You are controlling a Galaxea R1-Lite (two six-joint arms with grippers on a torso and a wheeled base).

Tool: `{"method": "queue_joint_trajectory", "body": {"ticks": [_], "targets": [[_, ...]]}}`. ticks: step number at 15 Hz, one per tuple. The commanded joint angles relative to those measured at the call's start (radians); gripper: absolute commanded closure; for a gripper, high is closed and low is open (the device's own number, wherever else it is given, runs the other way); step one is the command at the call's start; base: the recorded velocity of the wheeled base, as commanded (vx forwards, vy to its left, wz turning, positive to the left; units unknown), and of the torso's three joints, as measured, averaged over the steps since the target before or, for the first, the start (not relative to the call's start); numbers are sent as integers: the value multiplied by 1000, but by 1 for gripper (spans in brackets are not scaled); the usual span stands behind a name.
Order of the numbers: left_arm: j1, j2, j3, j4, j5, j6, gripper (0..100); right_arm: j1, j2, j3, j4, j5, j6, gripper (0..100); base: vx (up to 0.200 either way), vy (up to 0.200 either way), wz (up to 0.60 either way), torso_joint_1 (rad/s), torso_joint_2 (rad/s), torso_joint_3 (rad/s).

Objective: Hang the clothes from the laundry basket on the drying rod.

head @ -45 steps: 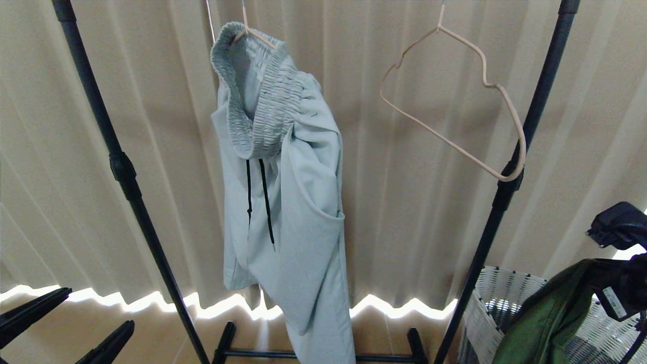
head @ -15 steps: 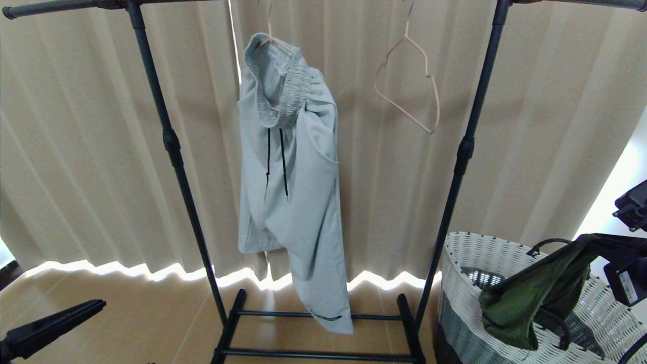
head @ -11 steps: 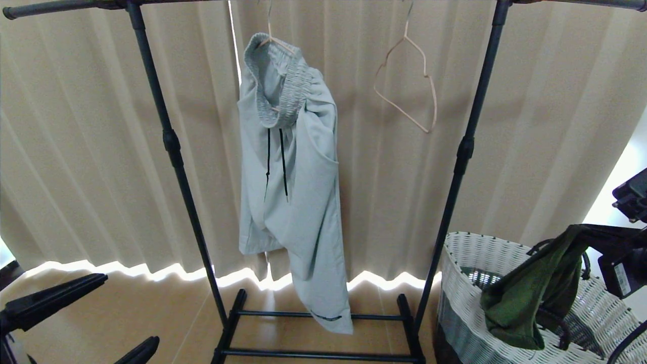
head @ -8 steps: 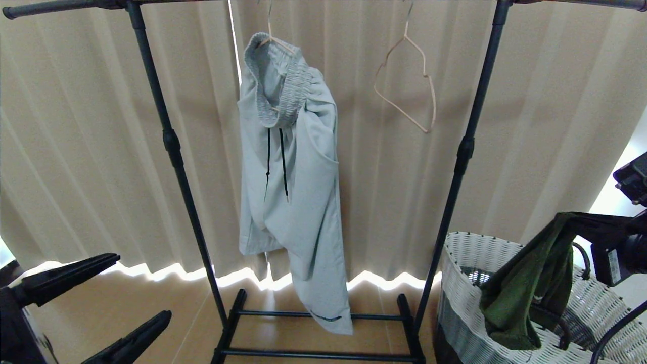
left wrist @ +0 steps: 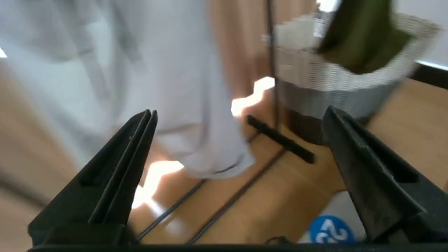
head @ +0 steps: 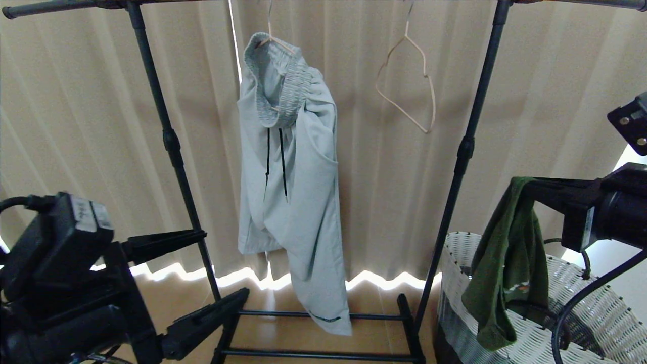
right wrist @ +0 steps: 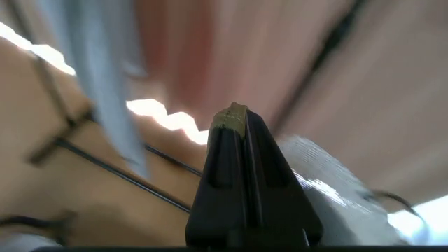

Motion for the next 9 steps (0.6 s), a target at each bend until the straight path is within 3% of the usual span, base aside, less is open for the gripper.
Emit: {"method": "queue_joint_trajectory", "body": {"ticks": [1,3,7,9], "targets": [[-148,217,-124,-2,76,-6,0,48,29,-42,-3,10,6,100,0,0,0,0,0,0],[-238,302,-188,-3,85,-55,0,68,24,-45,-3,48,14,100,0,0,0,0,0,0],[-415,510,-372,-18,168,-300,0,111,29,-49,-4,57,43,100,0,0,0,0,0,0],[-477,590,-458,-25,205,-374,0,130,29,-48,-30,57,49,100,0,0,0,0,0,0]]}}
